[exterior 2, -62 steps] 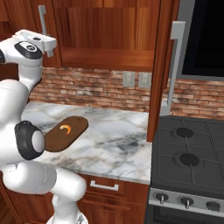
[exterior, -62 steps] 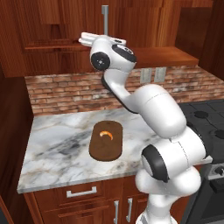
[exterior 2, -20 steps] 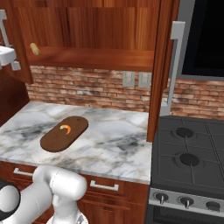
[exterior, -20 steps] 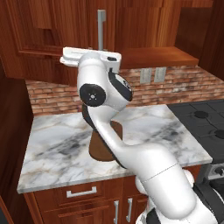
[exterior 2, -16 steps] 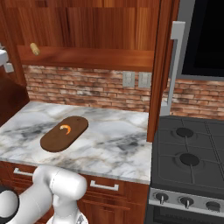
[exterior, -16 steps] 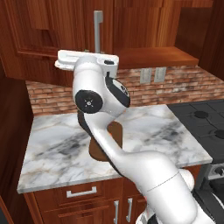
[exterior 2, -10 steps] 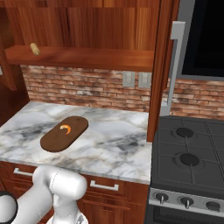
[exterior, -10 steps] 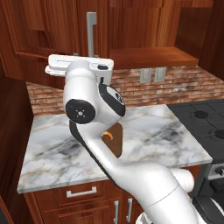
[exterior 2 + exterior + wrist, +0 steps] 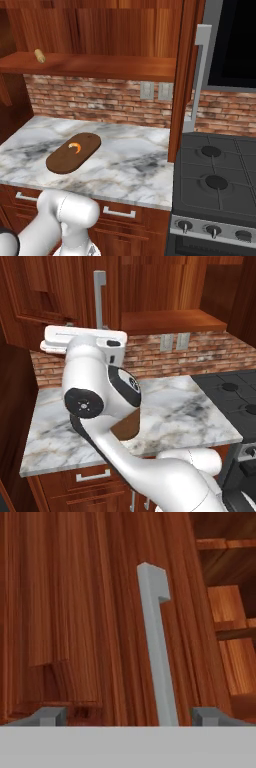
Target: Open the cabinet, retrieve the rolling pin, and place it next to the meat on the cutting board to prepare for tenderizing.
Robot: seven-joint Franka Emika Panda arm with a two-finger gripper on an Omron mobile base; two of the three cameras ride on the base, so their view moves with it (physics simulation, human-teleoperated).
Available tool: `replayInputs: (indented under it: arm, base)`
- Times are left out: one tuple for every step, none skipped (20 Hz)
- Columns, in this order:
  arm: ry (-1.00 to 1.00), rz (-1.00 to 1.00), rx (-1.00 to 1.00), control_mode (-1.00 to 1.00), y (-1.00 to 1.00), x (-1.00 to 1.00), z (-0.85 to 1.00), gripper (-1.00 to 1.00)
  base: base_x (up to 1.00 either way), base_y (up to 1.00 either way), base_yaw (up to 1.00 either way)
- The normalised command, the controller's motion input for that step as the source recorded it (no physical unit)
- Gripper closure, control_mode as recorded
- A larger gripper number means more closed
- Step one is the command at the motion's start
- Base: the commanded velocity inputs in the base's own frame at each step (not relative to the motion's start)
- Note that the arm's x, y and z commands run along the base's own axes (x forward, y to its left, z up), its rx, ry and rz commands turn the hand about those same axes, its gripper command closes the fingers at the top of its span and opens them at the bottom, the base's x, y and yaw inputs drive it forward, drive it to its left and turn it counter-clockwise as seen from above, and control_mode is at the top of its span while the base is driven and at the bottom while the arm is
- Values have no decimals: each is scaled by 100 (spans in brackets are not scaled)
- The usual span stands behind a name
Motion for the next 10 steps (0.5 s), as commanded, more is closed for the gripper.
replayInputs:
  arm:
    - [-5, 3, 1, -100, 0, -63, 0, -100]
    - [-6, 2, 2, -100, 0, -63, 0, -100]
    - [-6, 2, 2, -100, 0, -63, 0, -100]
    - [-7, 3, 1, -100, 0, -63, 0, -100]
    - [-9, 3, 0, -100, -1, -66, 0, -100]
    - [-9, 3, 0, -100, -2, -68, -2, -100]
    - [-8, 4, 1, -100, -8, -68, 0, -100]
    - [-8, 4, 2, -100, -12, -68, 0, -100]
    - [-6, 7, 2, -100, -29, -71, 0, -100]
    - [-5, 9, 2, -100, -42, -74, 0, -100]
  base:
    - [0, 0, 0]
    - [0, 0, 0]
    - [0, 0, 0]
    - [0, 0, 0]
    - [0, 0, 0]
    - [0, 0, 0]
    - [0, 0, 0]
    - [0, 0, 0]
    - [0, 0, 0]
    - [0, 0, 0]
